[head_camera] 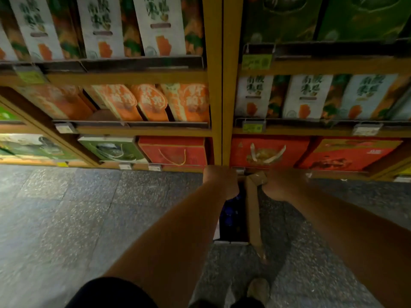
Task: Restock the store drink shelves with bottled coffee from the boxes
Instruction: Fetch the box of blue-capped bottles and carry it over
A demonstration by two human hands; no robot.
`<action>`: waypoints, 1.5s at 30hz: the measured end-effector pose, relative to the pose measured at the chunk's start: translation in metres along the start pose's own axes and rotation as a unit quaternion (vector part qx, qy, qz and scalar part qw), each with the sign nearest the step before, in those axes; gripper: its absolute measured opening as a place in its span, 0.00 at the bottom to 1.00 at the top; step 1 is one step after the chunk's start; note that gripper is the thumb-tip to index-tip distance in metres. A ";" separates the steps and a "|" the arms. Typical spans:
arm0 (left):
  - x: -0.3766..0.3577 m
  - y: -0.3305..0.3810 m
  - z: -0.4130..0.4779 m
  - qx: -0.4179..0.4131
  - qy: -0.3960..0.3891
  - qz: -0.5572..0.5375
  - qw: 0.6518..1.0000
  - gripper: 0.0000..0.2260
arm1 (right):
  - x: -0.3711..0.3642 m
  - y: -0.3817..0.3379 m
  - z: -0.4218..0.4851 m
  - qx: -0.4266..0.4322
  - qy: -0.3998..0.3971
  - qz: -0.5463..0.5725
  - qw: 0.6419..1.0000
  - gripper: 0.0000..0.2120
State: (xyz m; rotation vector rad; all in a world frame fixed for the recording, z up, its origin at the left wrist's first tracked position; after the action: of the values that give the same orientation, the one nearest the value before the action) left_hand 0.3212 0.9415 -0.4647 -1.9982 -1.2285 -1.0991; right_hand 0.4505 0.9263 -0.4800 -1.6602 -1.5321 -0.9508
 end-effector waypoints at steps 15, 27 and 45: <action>-0.191 -0.025 0.157 0.017 -0.160 -0.042 0.986 0.07 | -0.208 0.022 0.139 -0.062 -0.177 0.020 0.982 0.13; -0.339 -0.056 0.228 0.055 -0.226 -0.086 0.969 0.16 | -0.318 0.004 0.205 -0.124 -0.230 0.024 0.965 0.18; -0.483 -0.101 0.369 0.396 0.029 -0.446 0.802 0.14 | -0.483 0.054 0.356 -0.269 -0.202 0.217 0.917 0.22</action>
State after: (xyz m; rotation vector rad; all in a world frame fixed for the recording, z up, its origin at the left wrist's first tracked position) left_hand 0.2417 1.0520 -1.0653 -0.7078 -2.2105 -0.7513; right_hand 0.5083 0.9859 -1.0767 -2.5915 -1.0972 -0.8590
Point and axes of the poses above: each hand's wrist, its own z-axis towards the middle knuckle, its own x-axis out of the back of the hand, y = z × x, the point moved 8 cm from there along z, towards the middle knuckle, and after that the axes turned 3 degrees about -z, right-handed, at the moved point
